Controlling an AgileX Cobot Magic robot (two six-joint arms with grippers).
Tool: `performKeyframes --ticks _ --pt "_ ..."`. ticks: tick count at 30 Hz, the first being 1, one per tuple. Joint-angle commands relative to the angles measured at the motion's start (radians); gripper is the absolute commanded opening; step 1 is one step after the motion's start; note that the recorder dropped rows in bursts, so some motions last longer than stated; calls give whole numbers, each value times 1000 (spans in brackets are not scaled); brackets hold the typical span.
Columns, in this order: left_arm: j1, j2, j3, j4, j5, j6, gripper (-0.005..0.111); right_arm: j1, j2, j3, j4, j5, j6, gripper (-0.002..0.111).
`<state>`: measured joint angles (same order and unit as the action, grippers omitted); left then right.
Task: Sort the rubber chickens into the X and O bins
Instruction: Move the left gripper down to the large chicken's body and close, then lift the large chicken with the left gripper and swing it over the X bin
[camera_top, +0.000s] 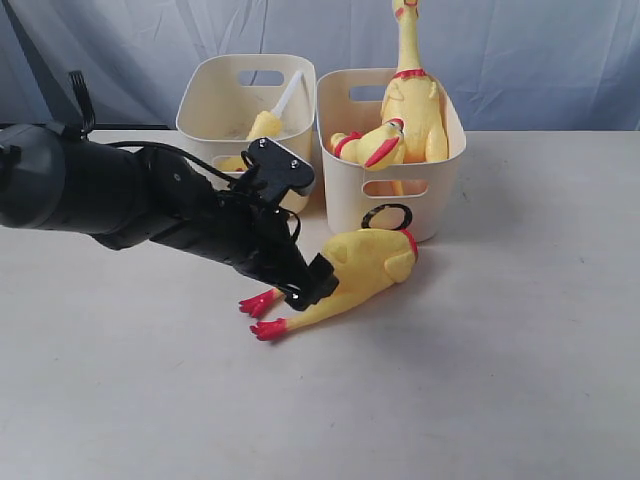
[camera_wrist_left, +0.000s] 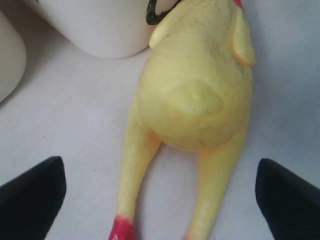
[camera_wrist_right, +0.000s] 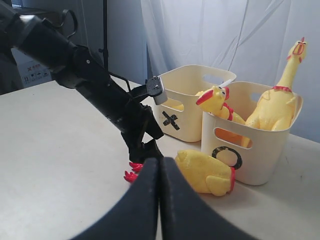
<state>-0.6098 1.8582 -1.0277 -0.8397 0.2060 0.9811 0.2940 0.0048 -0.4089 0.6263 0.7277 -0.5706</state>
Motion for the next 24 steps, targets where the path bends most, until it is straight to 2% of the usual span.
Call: performKeyframes --ticks 1,15,24 --pt "-11 4 -2 -16 -4 7 97 -2 -5 2 8 2 -5 0" --pt "-13 8 -57 -112 51 55 96 -2 -5 2 8 2 -5 0" --pt "-27 101 -102 -140 52 55 96 -2 -5 2 10 -1 -5 0"
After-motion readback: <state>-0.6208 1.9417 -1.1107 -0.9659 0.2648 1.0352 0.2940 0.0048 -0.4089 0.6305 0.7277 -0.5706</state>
